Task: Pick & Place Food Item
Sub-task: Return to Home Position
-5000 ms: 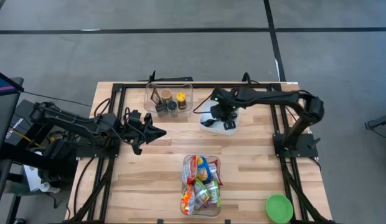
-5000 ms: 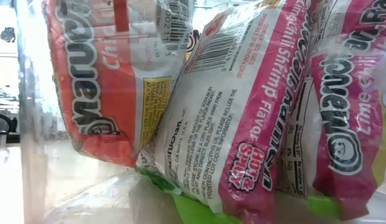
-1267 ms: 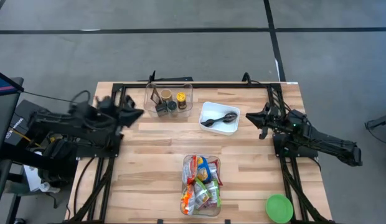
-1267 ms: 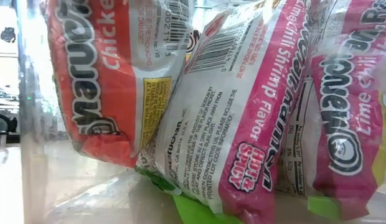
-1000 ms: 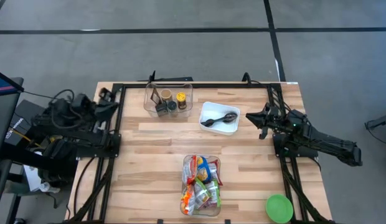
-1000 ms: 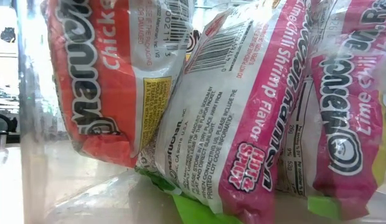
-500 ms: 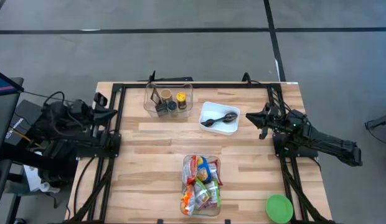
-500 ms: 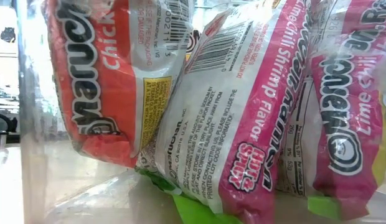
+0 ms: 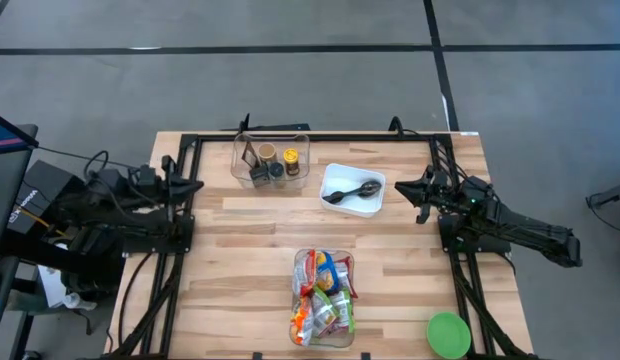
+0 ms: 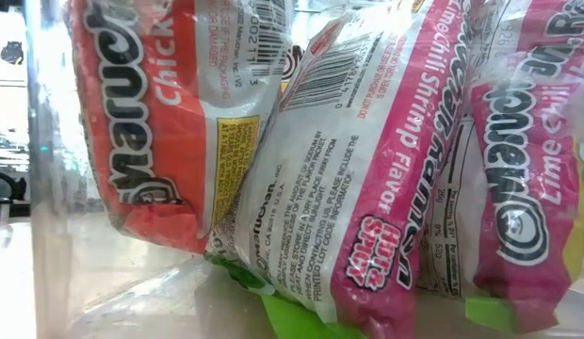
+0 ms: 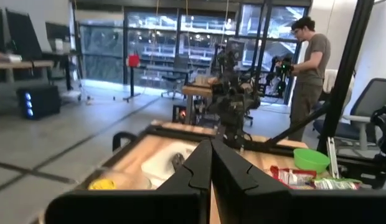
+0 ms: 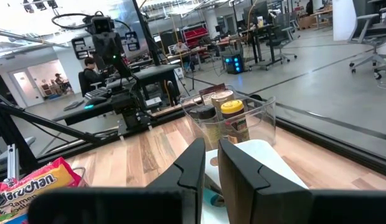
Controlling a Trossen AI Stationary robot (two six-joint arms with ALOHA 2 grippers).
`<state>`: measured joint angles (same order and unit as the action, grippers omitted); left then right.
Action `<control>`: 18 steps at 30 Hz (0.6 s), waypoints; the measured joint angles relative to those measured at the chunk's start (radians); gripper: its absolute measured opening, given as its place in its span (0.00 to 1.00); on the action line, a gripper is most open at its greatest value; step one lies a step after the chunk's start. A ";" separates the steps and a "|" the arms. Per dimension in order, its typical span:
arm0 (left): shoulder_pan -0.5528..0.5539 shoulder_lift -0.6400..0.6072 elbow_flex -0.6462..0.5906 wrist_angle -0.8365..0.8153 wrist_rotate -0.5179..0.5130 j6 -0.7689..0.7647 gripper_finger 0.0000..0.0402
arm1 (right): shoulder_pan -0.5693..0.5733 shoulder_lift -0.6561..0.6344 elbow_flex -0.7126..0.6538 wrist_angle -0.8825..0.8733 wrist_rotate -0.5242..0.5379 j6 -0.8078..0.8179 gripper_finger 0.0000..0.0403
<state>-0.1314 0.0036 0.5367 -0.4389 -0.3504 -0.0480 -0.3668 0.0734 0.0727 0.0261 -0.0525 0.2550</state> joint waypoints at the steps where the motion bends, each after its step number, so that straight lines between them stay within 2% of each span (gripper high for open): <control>1: 0.000 0.000 -0.015 0.002 0.000 -0.014 0.00 | 0.000 0.000 0.000 0.000 0.000 0.000 0.10; 4: 0.000 0.000 -0.082 0.058 0.001 -0.053 0.00 | 0.000 0.000 0.000 0.000 0.000 0.000 0.10; 13: 0.000 0.001 -0.323 0.408 0.002 -0.069 0.00 | 0.000 0.000 0.000 0.000 0.000 0.000 0.10; 18: 0.000 0.001 -0.438 0.539 0.003 -0.089 0.00 | 0.000 0.000 0.000 0.000 0.000 0.000 0.10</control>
<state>-0.1314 0.0044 0.0986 0.1005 -0.3477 -0.1369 -0.3668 0.0734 0.0727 0.0261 -0.0525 0.2550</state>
